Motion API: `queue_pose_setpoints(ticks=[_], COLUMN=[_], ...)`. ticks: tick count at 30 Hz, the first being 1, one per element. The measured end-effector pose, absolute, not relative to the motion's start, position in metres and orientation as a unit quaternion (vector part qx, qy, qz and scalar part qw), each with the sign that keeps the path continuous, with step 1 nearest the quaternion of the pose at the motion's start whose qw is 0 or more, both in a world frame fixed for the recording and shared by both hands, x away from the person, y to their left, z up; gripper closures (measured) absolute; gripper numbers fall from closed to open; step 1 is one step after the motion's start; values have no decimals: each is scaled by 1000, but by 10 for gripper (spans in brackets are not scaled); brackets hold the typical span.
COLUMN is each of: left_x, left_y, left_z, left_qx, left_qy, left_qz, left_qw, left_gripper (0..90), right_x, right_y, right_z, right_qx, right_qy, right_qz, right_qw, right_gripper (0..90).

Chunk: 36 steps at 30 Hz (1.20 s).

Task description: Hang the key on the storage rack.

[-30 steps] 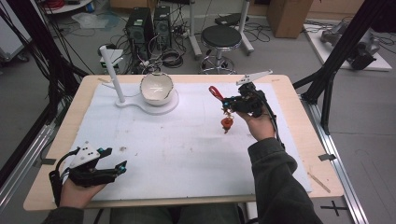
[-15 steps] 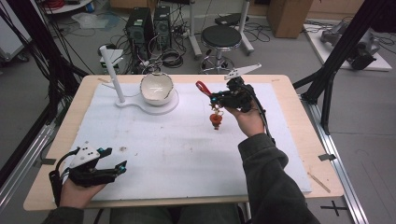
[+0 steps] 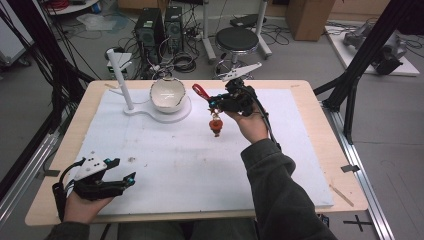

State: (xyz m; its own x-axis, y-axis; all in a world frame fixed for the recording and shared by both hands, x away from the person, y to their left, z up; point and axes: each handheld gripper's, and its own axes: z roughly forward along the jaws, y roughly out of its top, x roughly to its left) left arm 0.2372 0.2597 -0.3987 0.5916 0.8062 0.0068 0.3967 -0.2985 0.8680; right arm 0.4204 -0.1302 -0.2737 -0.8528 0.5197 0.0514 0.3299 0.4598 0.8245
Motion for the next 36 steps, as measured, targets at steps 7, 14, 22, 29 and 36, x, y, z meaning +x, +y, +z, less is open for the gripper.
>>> queue_pose_setpoints(ticks=[7, 14, 22, 29, 36], left_x=[237, 237, 237, 237, 237], left_y=[260, 260, 260, 260, 261], left_z=[-399, -399, -399, -399, -399], left_qx=[773, 772, 772, 772, 771], left_qy=[389, 390, 389, 390, 391], left_qz=[229, 228, 228, 228, 229], left_qw=[446, 446, 448, 448, 447], left_gripper=[273, 273, 273, 273, 272], right_x=[423, 426, 430, 433, 437], right_y=[-116, -99, -81, -66, -54], right_z=[-272, -270, -268, -267, -267], right_qx=[243, 236, 227, 219, 218], right_qy=[849, 850, 851, 852, 849], right_qz=[458, 461, 464, 467, 474], right_qw=[102, 97, 94, 89, 82], right_gripper=[847, 848, 848, 848, 848])
